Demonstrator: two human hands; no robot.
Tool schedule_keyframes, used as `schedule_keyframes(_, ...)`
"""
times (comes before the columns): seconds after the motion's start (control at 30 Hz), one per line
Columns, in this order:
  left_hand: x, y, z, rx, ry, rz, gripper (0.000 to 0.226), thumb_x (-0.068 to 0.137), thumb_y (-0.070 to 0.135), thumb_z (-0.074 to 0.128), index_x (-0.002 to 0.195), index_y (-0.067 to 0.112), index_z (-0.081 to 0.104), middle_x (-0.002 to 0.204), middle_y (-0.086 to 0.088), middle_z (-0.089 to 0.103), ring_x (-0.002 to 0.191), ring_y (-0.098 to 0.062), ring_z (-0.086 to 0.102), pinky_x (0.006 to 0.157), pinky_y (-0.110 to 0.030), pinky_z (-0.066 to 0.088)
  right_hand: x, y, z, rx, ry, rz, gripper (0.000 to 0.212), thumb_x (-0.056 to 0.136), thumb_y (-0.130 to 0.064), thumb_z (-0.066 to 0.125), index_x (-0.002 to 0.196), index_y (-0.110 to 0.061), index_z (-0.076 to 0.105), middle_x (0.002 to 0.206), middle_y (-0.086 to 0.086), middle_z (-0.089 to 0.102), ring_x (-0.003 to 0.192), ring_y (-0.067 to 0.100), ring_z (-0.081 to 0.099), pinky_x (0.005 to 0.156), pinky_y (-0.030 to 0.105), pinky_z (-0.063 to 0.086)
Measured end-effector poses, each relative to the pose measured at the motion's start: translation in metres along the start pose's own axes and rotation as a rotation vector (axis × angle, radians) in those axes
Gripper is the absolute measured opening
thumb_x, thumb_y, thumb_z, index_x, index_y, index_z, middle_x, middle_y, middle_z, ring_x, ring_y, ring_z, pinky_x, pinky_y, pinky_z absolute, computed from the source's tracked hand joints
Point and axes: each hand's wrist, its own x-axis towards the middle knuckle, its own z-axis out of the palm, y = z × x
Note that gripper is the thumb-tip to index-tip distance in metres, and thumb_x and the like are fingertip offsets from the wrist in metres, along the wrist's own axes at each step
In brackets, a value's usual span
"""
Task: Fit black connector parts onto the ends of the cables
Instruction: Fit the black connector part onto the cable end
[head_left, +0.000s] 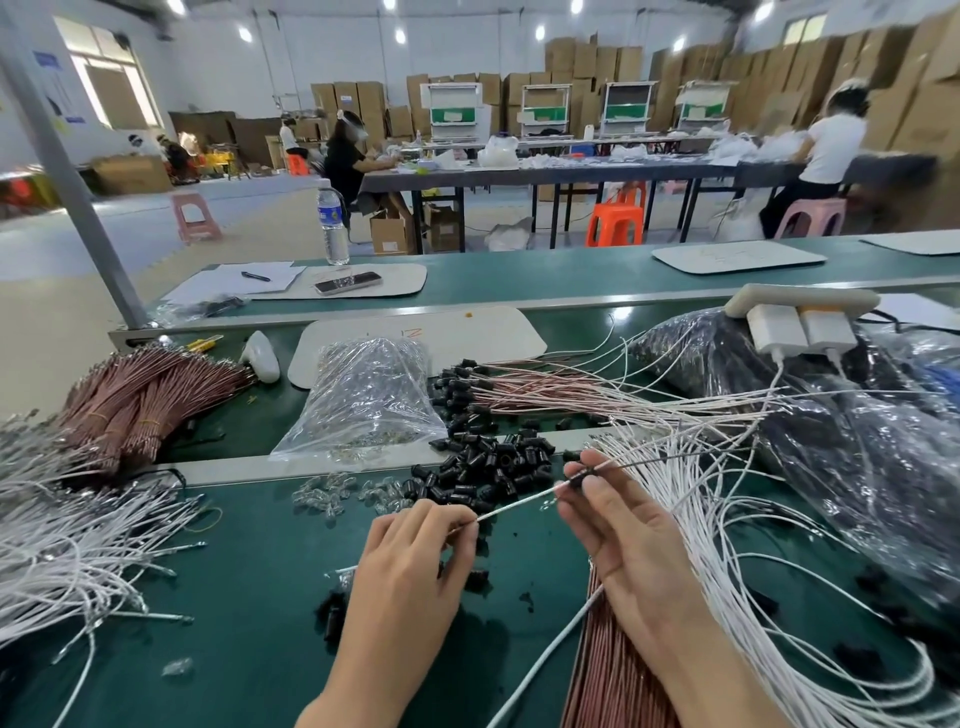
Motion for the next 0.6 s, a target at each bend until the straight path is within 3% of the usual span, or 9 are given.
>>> schedule_keyframes(0.17, -0.002, 0.012, 0.008, 0.004, 0.013, 0.072, 0.009, 0.100, 0.032, 0.052, 0.105, 0.028, 0.058, 0.091, 0.015, 0.061, 0.080, -0.008, 0.058, 0.082, -0.027, 0.043, -0.008, 0.023, 0.017, -0.196, -0.090, 0.024, 0.026, 0.081, -0.015, 0.069, 0.105, -0.018, 0.079, 0.113, 0.016, 0.074, 0.097, 0.026, 0.074, 0.079, 0.026, 0.059)
schedule_keyframes(0.4, -0.002, 0.001, 0.003, 0.017, 0.025, -0.028, 0.004, 0.101, 0.030, 0.058, 0.102, 0.029, 0.062, 0.091, 0.019, 0.061, 0.082, -0.005, 0.057, 0.083, -0.030, 0.043, 0.001, 0.001, 0.003, 0.043, 0.036, -0.029, 0.025, 0.084, -0.004, 0.064, 0.106, -0.005, 0.077, 0.114, 0.021, 0.072, 0.091, 0.026, 0.074, 0.074, 0.026, 0.062)
schedule_keyframes(0.6, -0.001, 0.009, 0.007, 0.013, 0.007, 0.035, 0.011, 0.100, 0.035, 0.051, 0.106, 0.030, 0.060, 0.089, 0.018, 0.061, 0.080, -0.006, 0.057, 0.083, -0.027, 0.041, -0.006, 0.023, 0.017, -0.190, -0.076, 0.039, 0.026, 0.081, -0.013, 0.069, 0.104, -0.018, 0.080, 0.113, 0.016, 0.074, 0.096, 0.025, 0.074, 0.078, 0.026, 0.059)
